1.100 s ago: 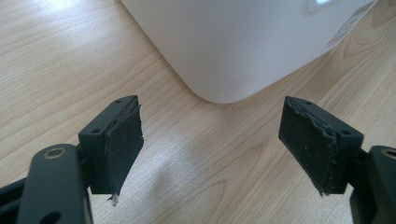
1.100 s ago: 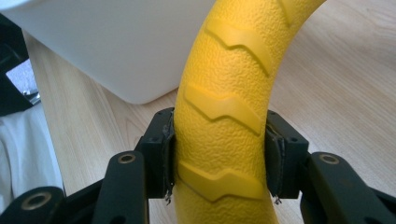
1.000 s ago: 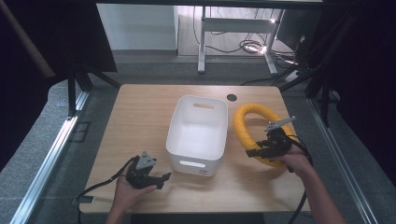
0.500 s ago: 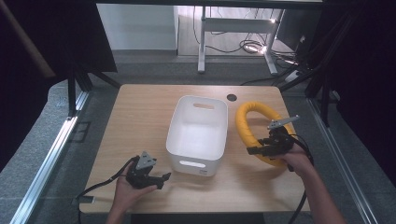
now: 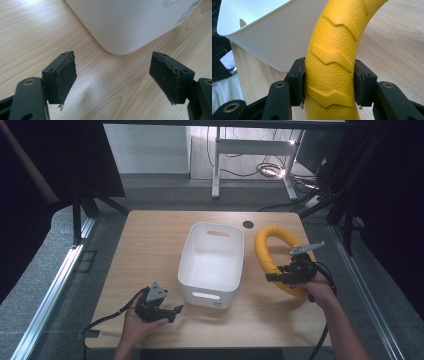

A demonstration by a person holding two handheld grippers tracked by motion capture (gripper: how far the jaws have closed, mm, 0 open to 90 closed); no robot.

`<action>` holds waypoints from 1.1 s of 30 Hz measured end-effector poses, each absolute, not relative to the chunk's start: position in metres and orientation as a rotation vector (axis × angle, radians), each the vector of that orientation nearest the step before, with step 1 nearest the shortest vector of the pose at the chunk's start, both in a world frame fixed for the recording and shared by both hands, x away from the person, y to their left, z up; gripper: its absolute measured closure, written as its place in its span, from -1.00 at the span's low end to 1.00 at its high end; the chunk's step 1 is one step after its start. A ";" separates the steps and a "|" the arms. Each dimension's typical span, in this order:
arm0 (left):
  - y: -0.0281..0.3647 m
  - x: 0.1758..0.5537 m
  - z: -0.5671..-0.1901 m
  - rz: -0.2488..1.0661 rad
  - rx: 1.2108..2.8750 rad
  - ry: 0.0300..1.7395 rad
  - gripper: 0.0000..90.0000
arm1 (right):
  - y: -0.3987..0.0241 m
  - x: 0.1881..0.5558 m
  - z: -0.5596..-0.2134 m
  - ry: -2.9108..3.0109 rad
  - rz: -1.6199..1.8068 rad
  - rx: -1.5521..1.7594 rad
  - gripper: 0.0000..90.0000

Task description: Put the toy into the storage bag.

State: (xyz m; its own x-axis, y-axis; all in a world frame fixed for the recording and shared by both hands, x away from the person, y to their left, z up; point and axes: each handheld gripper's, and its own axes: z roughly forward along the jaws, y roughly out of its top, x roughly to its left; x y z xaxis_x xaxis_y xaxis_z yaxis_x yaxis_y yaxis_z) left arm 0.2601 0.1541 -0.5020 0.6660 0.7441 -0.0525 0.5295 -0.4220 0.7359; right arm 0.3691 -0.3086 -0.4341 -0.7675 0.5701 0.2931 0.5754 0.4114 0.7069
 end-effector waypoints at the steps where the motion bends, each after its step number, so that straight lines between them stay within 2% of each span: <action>1: 0.154 0.260 -0.502 0.365 2.124 0.979 -0.52 | -0.309 0.370 -0.434 -2.633 -1.330 -1.072 0.15; 33: 0.154 0.260 -0.502 0.367 2.120 0.979 -0.52 | -0.331 0.363 -0.411 -2.521 -1.652 -1.112 0.15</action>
